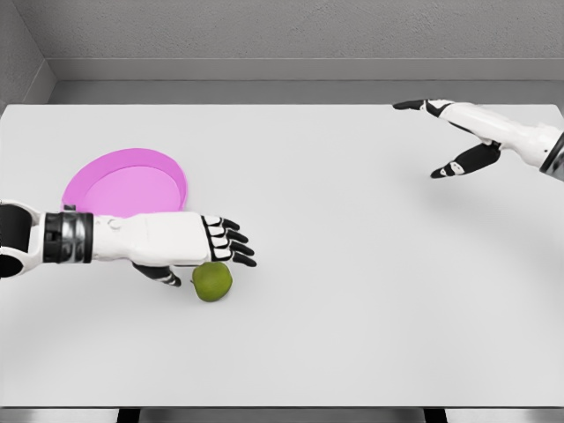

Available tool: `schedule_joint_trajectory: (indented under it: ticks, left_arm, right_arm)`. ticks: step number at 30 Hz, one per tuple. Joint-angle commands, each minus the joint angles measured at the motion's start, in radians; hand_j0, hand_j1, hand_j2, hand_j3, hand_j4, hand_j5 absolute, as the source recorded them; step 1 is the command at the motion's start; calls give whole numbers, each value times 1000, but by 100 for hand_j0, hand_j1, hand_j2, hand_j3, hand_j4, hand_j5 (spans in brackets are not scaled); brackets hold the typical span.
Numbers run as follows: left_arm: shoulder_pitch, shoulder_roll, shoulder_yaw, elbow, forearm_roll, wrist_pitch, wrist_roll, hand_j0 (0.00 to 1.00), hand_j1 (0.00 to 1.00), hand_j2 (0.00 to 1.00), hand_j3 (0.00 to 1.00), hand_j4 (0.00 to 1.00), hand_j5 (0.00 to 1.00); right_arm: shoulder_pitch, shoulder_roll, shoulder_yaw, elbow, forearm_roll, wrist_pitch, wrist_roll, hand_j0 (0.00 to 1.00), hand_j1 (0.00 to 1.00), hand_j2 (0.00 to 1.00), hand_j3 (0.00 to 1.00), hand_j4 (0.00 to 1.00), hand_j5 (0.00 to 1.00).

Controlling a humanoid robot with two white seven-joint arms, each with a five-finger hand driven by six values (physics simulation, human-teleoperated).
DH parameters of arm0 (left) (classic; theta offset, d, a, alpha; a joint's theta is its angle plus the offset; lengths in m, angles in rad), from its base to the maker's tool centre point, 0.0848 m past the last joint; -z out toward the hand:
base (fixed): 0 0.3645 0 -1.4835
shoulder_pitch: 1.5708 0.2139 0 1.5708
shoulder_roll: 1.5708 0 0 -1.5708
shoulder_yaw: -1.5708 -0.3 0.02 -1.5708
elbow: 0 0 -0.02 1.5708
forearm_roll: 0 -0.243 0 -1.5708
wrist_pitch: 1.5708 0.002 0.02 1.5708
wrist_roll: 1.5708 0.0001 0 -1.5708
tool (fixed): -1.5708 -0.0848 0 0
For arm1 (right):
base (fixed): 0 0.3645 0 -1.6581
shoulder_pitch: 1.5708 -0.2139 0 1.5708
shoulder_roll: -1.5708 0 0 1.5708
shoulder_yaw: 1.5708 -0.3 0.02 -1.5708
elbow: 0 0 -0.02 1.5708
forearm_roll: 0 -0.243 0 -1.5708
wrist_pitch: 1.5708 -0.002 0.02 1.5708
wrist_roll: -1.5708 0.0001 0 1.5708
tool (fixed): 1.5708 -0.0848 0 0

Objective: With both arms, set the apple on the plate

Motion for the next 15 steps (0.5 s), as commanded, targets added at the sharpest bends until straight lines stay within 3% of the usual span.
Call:
schedule_joint_trajectory:
  ticks: [1,4,10,15]
  left_arm:
    - [0,-17,-10,4,-26,2,0,100,100,100,100,100,100]
    - [14,-21,-30,21,-71,2,0,100,100,100,100,100,100]
    - [14,-20,-32,23,-74,2,0,99,99,99,99,99,99]
    - [15,-24,-32,23,-97,2,0,88,88,88,88,88,88]
  right_arm:
    - [0,-3,-1,0,-8,3,0,100,100,100,100,100,100]
    - [-2,2,-1,0,-8,3,0,100,100,100,100,100,100]
    - [-2,11,2,0,-5,3,0,100,100,100,100,100,100]
    - [-3,19,2,0,-5,3,0,100,100,100,100,100,100]
